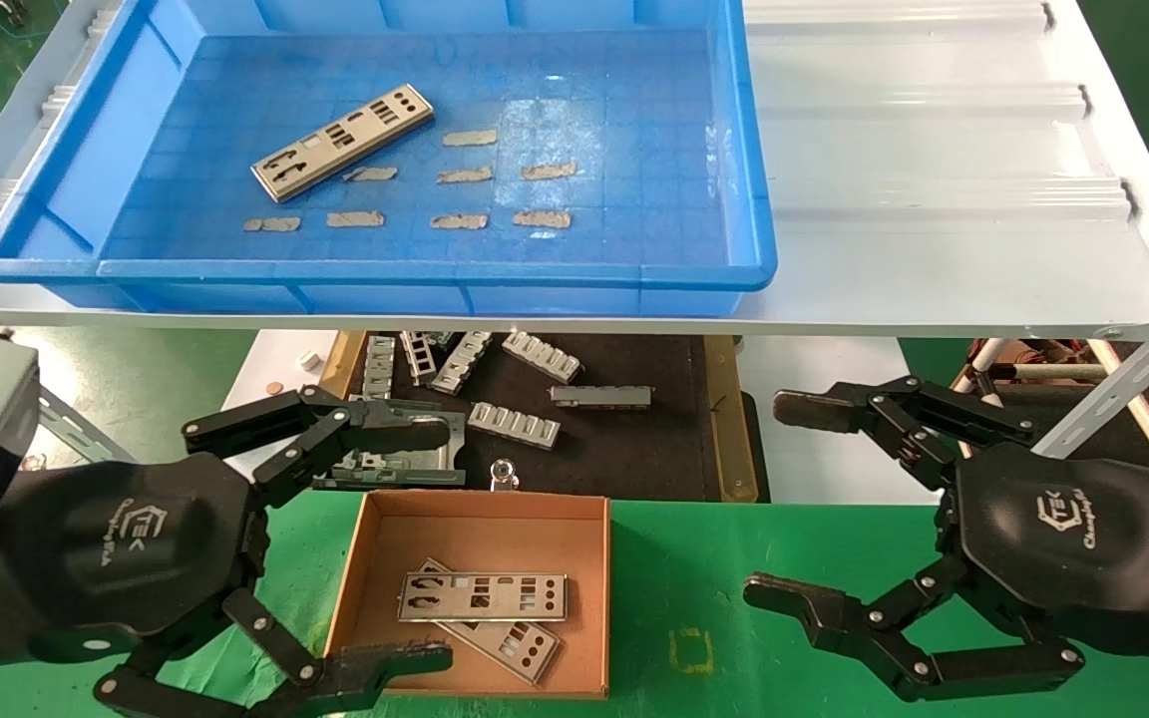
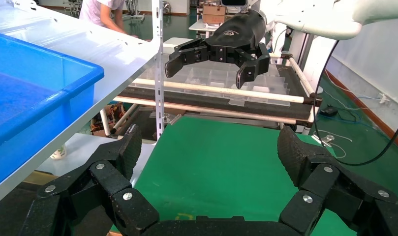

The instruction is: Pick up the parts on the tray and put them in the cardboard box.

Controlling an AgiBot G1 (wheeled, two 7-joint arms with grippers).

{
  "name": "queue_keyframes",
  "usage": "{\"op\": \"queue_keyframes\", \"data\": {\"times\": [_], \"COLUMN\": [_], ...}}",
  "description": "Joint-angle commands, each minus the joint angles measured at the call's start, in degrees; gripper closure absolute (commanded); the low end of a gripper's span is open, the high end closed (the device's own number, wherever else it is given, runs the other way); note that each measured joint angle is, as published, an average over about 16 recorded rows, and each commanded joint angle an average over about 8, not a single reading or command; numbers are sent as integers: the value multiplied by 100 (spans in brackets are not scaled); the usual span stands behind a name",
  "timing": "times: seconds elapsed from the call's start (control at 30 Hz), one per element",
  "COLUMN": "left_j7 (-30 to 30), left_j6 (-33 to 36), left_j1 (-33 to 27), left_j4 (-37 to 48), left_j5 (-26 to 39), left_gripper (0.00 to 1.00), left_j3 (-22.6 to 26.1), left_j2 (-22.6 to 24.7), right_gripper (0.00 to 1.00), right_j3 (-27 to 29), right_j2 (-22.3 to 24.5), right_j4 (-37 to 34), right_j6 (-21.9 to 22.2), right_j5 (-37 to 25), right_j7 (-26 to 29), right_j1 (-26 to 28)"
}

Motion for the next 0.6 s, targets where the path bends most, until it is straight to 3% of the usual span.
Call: {"op": "queue_keyframes", "data": {"times": [0.03,0.6], "left_j7": [1,7], "left_j6": [-2,-9], "left_j1": [-1,-6], "left_j4": [2,9], "left_j5": [2,10], "left_gripper": [0,0], "left_j3": [3,11], "left_j2": [1,7], "right_gripper": [0,0], "right_j3": [0,0], "right_j2": [0,0], "right_j4": [0,0], "right_j6": [0,0], "right_j5": [0,0], "right_j7": [0,0], "right_j1": [0,0]}}
